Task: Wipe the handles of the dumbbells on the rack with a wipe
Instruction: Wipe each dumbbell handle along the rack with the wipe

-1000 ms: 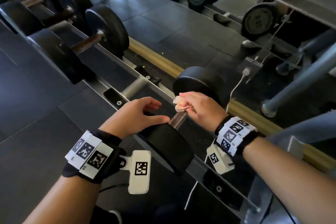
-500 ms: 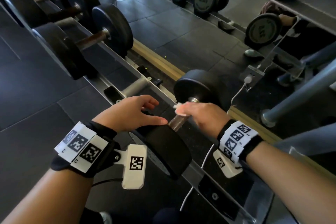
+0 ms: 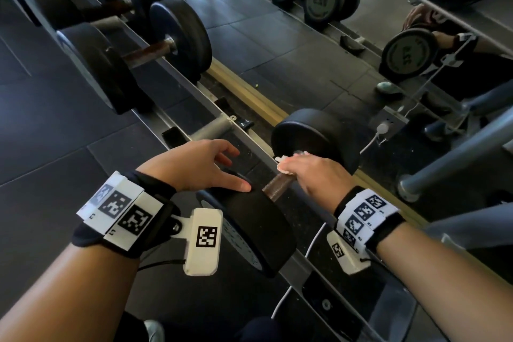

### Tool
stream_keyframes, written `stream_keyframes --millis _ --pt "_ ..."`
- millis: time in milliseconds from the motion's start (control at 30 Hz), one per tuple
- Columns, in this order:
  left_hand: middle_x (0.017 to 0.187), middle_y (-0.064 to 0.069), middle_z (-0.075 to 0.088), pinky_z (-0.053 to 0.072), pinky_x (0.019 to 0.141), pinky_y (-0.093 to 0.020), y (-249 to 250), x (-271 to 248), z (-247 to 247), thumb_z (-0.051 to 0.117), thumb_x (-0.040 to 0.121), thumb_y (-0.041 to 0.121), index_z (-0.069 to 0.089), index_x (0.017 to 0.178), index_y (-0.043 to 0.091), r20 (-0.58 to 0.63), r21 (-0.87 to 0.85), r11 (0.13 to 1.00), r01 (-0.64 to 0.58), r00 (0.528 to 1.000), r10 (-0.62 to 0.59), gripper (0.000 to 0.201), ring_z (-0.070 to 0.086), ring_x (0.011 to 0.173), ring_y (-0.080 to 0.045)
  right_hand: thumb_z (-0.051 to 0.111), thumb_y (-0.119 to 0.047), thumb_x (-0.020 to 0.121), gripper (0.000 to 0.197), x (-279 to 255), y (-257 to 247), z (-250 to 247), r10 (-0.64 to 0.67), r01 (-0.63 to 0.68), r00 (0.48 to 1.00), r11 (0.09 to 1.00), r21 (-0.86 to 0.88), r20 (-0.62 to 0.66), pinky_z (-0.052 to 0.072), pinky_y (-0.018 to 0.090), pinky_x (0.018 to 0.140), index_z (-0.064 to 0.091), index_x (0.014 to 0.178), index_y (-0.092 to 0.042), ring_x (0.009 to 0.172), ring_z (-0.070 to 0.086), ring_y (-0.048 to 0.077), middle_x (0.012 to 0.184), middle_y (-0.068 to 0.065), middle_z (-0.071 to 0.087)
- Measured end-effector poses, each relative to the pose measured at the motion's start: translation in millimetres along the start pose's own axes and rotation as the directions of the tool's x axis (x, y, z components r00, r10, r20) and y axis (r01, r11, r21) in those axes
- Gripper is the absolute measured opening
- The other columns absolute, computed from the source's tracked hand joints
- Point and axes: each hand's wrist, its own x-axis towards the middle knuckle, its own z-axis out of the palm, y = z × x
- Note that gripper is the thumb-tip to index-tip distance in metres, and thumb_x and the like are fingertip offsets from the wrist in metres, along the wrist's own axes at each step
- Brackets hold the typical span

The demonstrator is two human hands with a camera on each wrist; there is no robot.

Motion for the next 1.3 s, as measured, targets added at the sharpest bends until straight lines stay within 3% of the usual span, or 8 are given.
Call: stream_keyframes --millis 167,367,533,800,933,1033,1200,1300 --pt "0.130 0.011 0.058 0.037 0.094 -0.025 -2.1 1.2 1.7 0.071 0.067 0.062 0.044 0.139 0.036 -0.001 0.005 1.000 0.007 1.000 -0.007 0.081 0.054 0.115 -0.010 0.052 -0.024 0.100 0.025 -11.2 -26.1 7.3 -0.204 0.185 0.978 0.943 0.276 0.042 0.048 0.031 0.101 0.061 0.123 -0.029 0.113 0.057 0.006 0.117 -0.010 0.064" --pt "0.129 0.010 0.059 0.037 0.094 -0.025 -3.1 -0.3 3.0 0.069 0.068 0.065 0.044 0.139 0.034 -0.001 -0.001 1.000 0.024 1.000 -0.024 0.081 0.055 0.118 -0.012 0.055 -0.018 0.098 0.027 18.5 -5.2 -6.4 -0.005 0.007 0.991 1.000 -0.014 0.137 0.040 0.040 0.110 0.062 0.122 -0.027 0.117 0.056 0.014 0.119 -0.005 0.063" --pt "0.130 0.010 0.058 0.039 0.095 -0.026 -3.2 -3.5 4.4 0.067 0.067 0.067 0.045 0.138 0.034 -0.002 -0.002 1.000 0.014 1.000 -0.014 0.082 0.055 0.118 -0.011 0.047 -0.029 0.101 0.020 7.5 -33.0 2.1 -0.150 0.097 0.967 0.964 0.248 0.204 0.050 0.036 0.094 0.064 0.111 -0.033 0.101 0.058 0.006 0.106 -0.012 0.062" --pt "0.132 0.011 0.056 0.040 0.096 -0.026 -5.0 -6.9 6.7 0.060 0.064 0.073 0.046 0.137 0.034 0.010 0.003 1.000 -0.007 1.000 0.007 0.084 0.053 0.118 -0.010 0.057 -0.019 0.095 0.031 25.5 -11.7 -16.7 0.043 -0.024 0.971 0.996 -0.083 0.235 0.049 0.039 0.097 0.059 0.123 -0.032 0.110 0.058 0.015 0.113 -0.006 0.061" --pt "0.131 0.012 0.054 0.039 0.092 -0.023 -7.8 -11.2 8.8 0.052 0.057 0.081 0.046 0.138 0.037 0.012 0.031 0.999 -0.021 1.000 0.021 0.092 0.052 0.115 -0.008 0.049 -0.022 0.101 0.024 14.0 -35.2 -4.2 -0.117 0.077 0.949 0.987 0.144 0.292 0.051 0.038 0.095 0.062 0.119 -0.030 0.106 0.059 0.010 0.113 -0.008 0.063" --pt "0.125 0.013 0.053 0.038 0.086 -0.024 -11.0 -15.1 8.2 0.054 0.053 0.083 0.045 0.138 0.040 0.054 0.027 0.999 -0.017 0.998 0.016 0.095 0.050 0.107 -0.007 0.048 -0.016 0.100 0.029 8.9 -34.0 -4.6 -0.197 0.122 0.927 0.963 0.240 0.318 0.039 0.039 0.112 0.063 0.121 -0.030 0.113 0.059 0.009 0.116 -0.007 0.065" --pt "0.132 0.009 0.055 0.039 0.089 -0.025 -11.7 -17.5 9.4 0.057 0.047 0.085 0.041 0.141 0.041 0.067 0.026 0.999 -0.024 0.997 0.022 0.105 0.053 0.112 -0.011 0.049 -0.016 0.101 0.040 14.3 -4.0 -14.8 0.059 -0.056 0.974 0.998 -0.020 0.219 0.043 0.042 0.109 0.054 0.136 -0.034 0.131 0.052 0.020 0.133 0.002 0.061" --pt "0.133 0.008 0.054 0.040 0.089 -0.025 -9.5 -17.6 9.4 0.057 0.044 0.085 0.041 0.141 0.041 0.068 0.025 0.999 -0.019 0.998 0.018 0.108 0.052 0.112 -0.011 0.049 -0.014 0.100 0.040 6.0 -7.5 2.0 0.027 -0.033 0.993 0.998 0.047 0.112 0.038 0.045 0.114 0.055 0.136 -0.030 0.140 0.043 0.021 0.140 0.003 0.057"
